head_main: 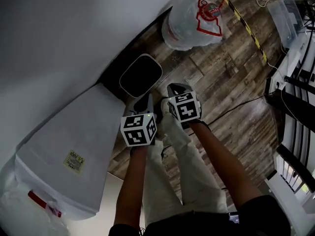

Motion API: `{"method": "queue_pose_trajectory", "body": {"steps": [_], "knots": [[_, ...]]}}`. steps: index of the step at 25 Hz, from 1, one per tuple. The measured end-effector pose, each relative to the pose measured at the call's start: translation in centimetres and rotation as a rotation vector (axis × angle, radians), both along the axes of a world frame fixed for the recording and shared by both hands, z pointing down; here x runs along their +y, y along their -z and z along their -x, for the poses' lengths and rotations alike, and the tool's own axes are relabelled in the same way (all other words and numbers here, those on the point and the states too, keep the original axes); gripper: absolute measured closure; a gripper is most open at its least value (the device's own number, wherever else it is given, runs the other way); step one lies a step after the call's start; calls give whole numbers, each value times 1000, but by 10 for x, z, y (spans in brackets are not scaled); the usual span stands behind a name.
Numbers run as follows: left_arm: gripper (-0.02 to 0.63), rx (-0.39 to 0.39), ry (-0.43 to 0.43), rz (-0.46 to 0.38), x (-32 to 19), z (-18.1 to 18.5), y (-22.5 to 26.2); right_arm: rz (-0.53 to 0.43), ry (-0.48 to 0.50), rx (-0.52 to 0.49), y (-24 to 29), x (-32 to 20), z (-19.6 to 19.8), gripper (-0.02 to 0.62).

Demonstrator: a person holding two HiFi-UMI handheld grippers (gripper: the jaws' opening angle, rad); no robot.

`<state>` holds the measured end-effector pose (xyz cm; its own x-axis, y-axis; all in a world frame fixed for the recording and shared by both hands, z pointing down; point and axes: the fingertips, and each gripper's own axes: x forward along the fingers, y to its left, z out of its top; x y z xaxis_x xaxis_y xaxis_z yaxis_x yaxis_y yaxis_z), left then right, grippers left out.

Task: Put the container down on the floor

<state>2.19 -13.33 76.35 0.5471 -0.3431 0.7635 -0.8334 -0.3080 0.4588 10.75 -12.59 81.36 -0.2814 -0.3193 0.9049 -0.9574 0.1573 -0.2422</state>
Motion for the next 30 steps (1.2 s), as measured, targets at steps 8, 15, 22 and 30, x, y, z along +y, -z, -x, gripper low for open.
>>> {"method": "queue_pose_trajectory", "body": {"steps": [8, 15, 22, 30], "knots": [[592, 78, -7, -41, 3, -4, 90, -55, -20, -84, 92, 1, 17, 561], [592, 104, 26, -77, 12, 5, 159, -83, -76, -129, 168, 10, 19, 561], [592, 127, 19, -97, 35, 11, 208, -126, -89, -131, 222, 24, 19, 561], [592, 143, -10, -160, 61, 22, 274, -201, -78, -140, 295, 43, 34, 561]]}}
